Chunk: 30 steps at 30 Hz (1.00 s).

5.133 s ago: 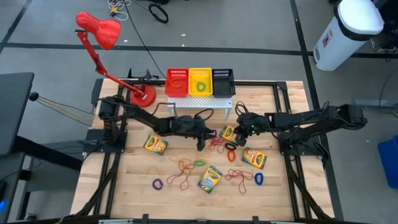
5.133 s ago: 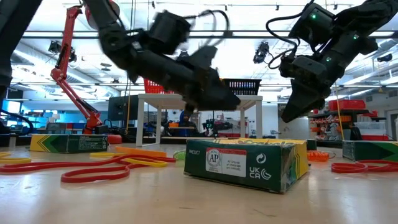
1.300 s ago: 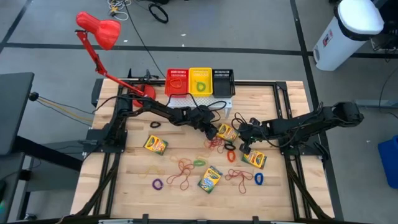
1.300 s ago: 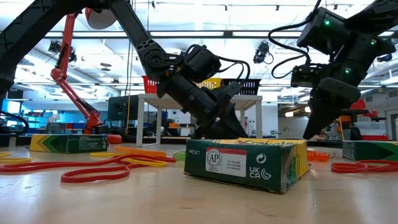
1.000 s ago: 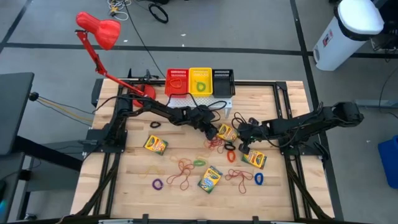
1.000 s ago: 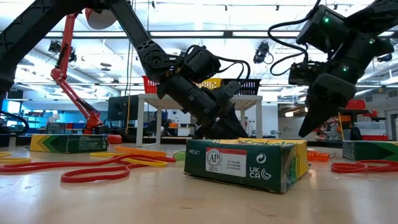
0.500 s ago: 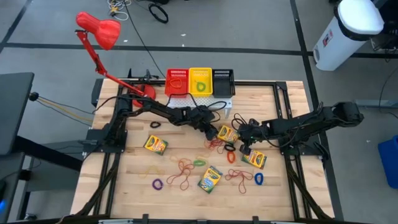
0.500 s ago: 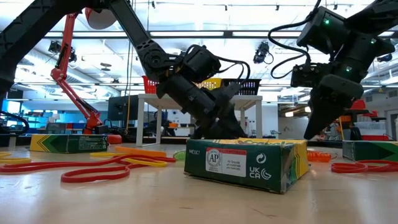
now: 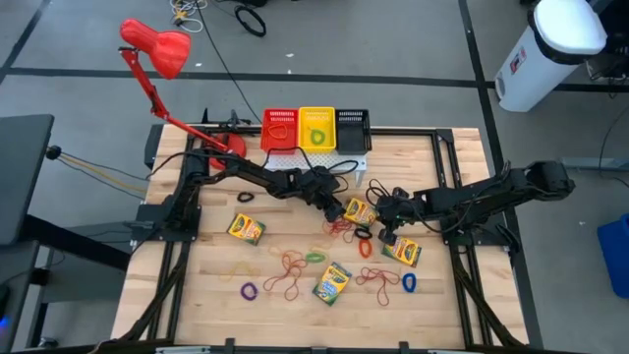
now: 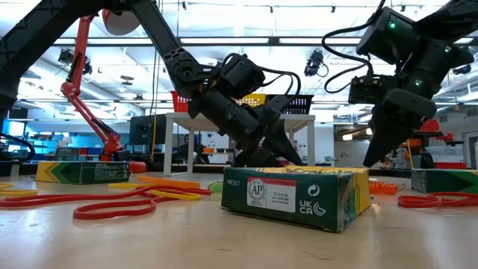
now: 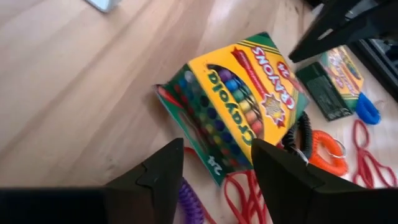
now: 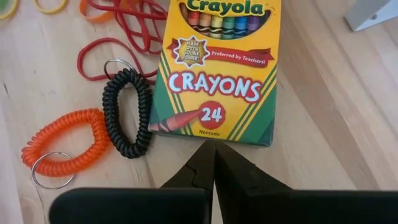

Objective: Pick & Place Office Desk Supplies
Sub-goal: Put the yellow crayon box into the black bin on the shelf

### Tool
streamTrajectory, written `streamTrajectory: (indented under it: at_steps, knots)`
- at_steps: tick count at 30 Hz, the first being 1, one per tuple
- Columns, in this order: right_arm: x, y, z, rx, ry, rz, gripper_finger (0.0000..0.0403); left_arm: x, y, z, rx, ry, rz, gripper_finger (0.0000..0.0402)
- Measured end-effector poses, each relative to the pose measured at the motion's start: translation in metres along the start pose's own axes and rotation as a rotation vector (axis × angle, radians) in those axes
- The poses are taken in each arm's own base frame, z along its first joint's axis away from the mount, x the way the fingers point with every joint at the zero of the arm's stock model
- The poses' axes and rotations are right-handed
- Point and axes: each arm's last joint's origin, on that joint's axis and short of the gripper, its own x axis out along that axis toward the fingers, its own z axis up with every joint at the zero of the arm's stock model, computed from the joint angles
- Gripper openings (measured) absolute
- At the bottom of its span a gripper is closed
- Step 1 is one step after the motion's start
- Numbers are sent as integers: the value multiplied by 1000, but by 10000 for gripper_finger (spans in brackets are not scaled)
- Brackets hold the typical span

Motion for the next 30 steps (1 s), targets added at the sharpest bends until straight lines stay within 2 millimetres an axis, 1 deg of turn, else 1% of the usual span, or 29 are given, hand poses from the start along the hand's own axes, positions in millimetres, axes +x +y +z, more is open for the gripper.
streamTrajectory:
  at_steps: [4, 11, 17, 30]
  knots:
    - [3, 0, -1, -9, 24, 7, 14, 0, 0, 0, -3, 8, -10, 191]
    - [18, 1, -6, -22, 86, -17, 14, 0, 0, -1, -5, 9, -8, 188]
    - [26, 4, -2, -41, 44, -3, 14, 0, 0, -1, 4, 20, -24, 188]
    - [27, 3, 1, -47, 15, -21, 14, 0, -4, 4, 30, -20, -88, 187]
